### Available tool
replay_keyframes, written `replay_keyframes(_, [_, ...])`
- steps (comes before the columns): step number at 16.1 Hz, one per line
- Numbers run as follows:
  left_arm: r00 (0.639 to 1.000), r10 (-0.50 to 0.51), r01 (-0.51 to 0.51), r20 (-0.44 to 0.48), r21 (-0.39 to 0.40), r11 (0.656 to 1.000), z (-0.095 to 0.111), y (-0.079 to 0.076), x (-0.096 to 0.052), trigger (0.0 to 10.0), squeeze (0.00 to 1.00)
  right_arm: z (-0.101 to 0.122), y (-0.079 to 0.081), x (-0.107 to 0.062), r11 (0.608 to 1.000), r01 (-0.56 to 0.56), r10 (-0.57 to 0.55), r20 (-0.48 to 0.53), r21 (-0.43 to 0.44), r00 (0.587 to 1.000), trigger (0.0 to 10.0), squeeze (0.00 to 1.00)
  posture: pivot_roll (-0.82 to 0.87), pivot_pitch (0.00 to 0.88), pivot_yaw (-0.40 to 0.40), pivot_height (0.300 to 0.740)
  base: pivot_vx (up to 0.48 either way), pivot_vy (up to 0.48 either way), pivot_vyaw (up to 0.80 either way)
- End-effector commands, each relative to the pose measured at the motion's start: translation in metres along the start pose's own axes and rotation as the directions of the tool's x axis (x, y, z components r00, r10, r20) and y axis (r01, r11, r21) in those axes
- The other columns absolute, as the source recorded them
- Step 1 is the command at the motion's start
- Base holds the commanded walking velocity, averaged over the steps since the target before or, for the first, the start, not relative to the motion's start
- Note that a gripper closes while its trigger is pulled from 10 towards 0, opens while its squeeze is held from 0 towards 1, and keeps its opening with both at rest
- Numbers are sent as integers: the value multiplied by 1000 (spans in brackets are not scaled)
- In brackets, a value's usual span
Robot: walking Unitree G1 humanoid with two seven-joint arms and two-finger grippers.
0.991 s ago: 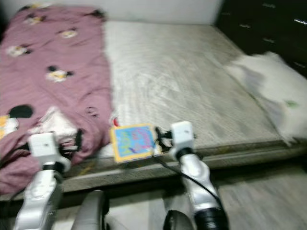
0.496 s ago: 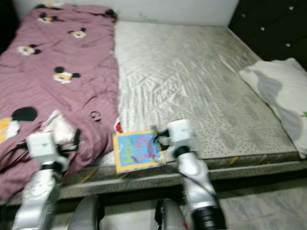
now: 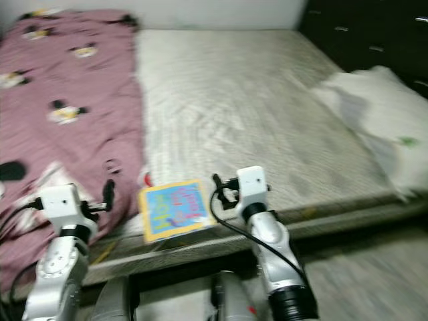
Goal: Clean up the room
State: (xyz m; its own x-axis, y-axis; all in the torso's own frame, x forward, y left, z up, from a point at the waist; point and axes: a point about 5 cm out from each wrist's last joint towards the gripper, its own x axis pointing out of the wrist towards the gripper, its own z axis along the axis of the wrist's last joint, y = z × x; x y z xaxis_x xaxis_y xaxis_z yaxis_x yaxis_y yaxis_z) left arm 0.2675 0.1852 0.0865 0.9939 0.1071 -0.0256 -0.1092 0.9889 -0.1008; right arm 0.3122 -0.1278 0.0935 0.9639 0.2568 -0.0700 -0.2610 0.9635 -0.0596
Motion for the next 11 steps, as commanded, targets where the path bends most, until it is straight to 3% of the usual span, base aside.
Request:
replay_keyframes(1, [1000, -15, 15, -5, 9, 1000, 0, -3, 2, 10000, 0, -2, -2, 0, 1000, 14, -14, -6, 4, 1000, 10000, 0, 45, 79, -75, 601, 0, 0, 0])
replay_keyframes(6, [1000, -17, 17, -6, 8, 1000, -1, -4, 2, 10000, 0, 0, 0, 0, 1000, 1, -1, 4, -7, 1000, 10000, 0, 45, 73, -75, 601, 0, 0, 0])
replay_keyframes(11, [1000, -19, 19, -8, 5, 1000, -2, -6, 3, 10000, 0, 0, 1, 0, 1000, -9, 9, 8, -7, 1000, 10000, 0, 45, 69, -79, 537, 0, 0, 0])
